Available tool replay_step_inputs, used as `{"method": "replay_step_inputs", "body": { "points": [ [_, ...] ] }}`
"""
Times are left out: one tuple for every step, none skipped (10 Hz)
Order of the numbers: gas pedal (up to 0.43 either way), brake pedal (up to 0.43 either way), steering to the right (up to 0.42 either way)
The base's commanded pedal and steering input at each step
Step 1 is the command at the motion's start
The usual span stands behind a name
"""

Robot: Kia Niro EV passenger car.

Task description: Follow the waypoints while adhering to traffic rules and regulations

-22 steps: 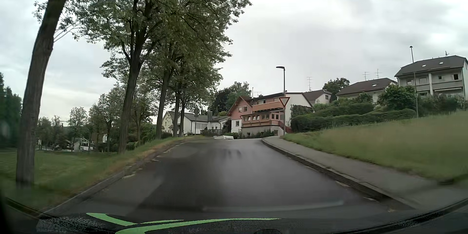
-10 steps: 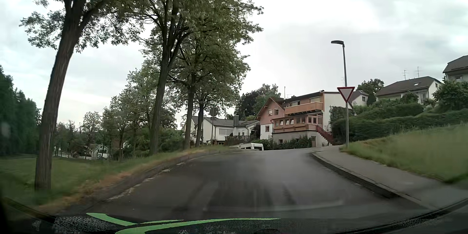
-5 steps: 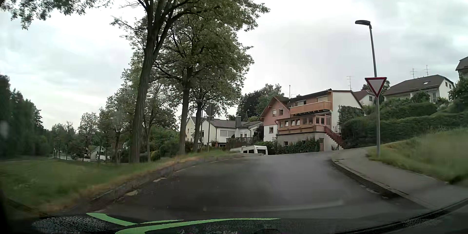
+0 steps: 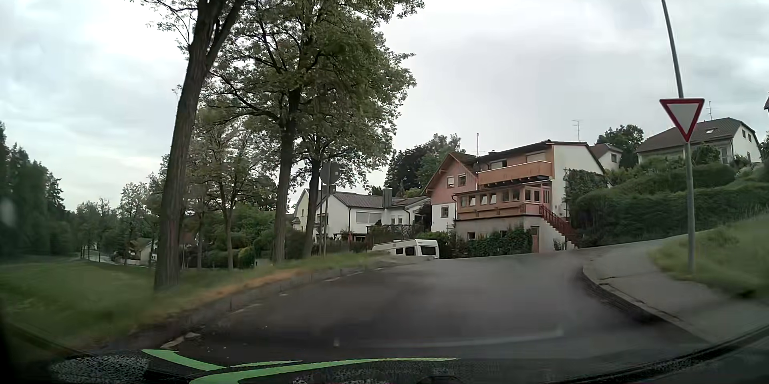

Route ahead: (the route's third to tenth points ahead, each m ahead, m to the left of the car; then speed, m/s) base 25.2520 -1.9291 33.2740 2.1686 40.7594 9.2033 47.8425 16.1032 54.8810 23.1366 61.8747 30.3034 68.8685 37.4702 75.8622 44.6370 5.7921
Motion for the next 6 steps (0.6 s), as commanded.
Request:
{"method": "replay_step_inputs", "body": {
  "points": [
    [0.13,0.0,0.037],
    [0.13,0.0,0.045],
    [0.13,0.0,0.059],
    [0.118,0.0,0.069],
    [0.11,0.0,0.084],
    [0.087,0.0,0.102]
  ]
}}
